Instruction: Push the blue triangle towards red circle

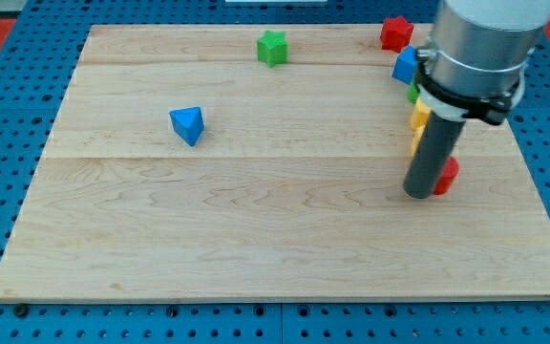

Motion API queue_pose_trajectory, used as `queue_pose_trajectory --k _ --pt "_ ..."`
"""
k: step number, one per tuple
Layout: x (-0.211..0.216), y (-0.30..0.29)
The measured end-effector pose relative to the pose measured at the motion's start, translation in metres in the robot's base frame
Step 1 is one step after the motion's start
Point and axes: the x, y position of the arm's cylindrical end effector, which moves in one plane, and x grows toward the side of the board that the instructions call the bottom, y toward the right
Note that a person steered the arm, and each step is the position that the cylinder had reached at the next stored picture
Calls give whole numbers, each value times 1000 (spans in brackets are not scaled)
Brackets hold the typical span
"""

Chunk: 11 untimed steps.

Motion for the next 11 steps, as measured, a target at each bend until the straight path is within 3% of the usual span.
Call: queue_pose_trajectory --k 1,2,3,4,5,6,7,9,10,11 --pt "19 -18" --pt "30 -85" --pt "13 -196" --pt "-23 -299" --pt "-102 -325" --pt "-135 -297" --pt "-84 -242" --pt "-108 -283" --pt "-68 -327" --pt "-44 -255"
